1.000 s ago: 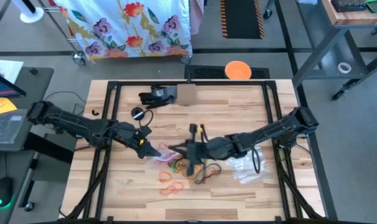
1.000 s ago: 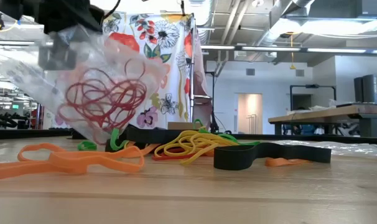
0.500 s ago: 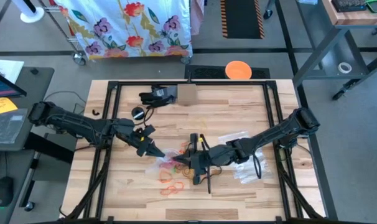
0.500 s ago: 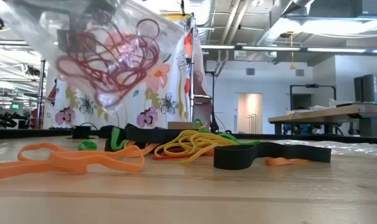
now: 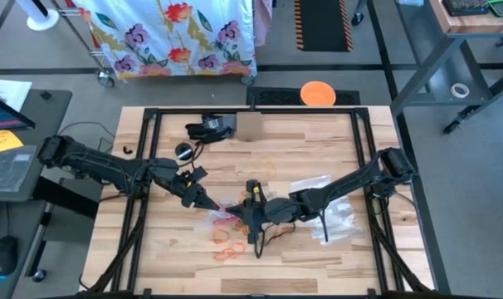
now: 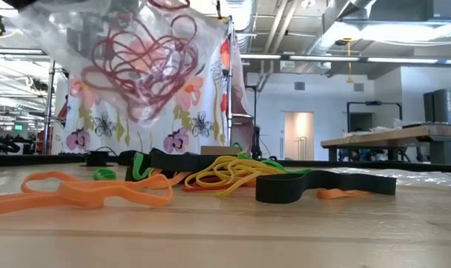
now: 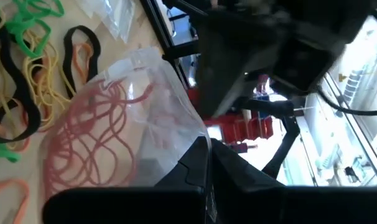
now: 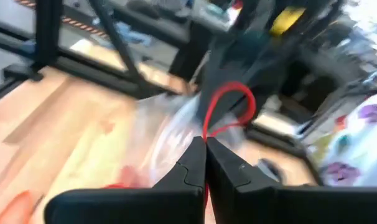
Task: Sort rubber bands
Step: Put the red rubber band into the transparent zip bag
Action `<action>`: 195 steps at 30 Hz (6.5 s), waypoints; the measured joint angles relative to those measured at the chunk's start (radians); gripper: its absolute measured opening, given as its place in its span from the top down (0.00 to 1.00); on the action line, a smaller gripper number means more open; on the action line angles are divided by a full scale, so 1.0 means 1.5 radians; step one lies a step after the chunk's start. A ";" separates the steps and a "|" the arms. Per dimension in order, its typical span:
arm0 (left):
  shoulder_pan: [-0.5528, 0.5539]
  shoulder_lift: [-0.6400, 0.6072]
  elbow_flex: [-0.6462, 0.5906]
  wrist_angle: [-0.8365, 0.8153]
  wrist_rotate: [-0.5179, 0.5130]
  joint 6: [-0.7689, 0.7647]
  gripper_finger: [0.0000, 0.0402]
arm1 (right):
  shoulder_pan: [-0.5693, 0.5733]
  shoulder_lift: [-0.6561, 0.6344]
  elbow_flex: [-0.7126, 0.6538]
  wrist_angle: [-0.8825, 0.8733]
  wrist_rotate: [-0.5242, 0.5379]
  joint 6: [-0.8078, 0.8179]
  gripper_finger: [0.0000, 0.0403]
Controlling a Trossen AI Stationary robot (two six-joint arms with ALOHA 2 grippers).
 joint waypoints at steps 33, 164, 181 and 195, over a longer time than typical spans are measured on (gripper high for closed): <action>-0.005 0.096 0.039 0.028 -0.026 0.054 1.00 | -0.091 0.059 0.144 -0.366 -0.298 0.160 1.00; -0.006 -0.041 0.061 -0.164 -0.147 0.147 1.00 | -0.092 0.112 0.301 -0.503 -0.080 0.291 0.86; -0.006 -0.041 0.061 -0.185 -0.166 0.180 1.00 | -0.088 0.111 0.479 -0.710 -0.088 0.269 0.71; -0.006 -0.070 0.061 -0.131 -0.131 0.155 1.00 | -0.061 0.098 0.488 -0.890 -0.008 0.346 0.71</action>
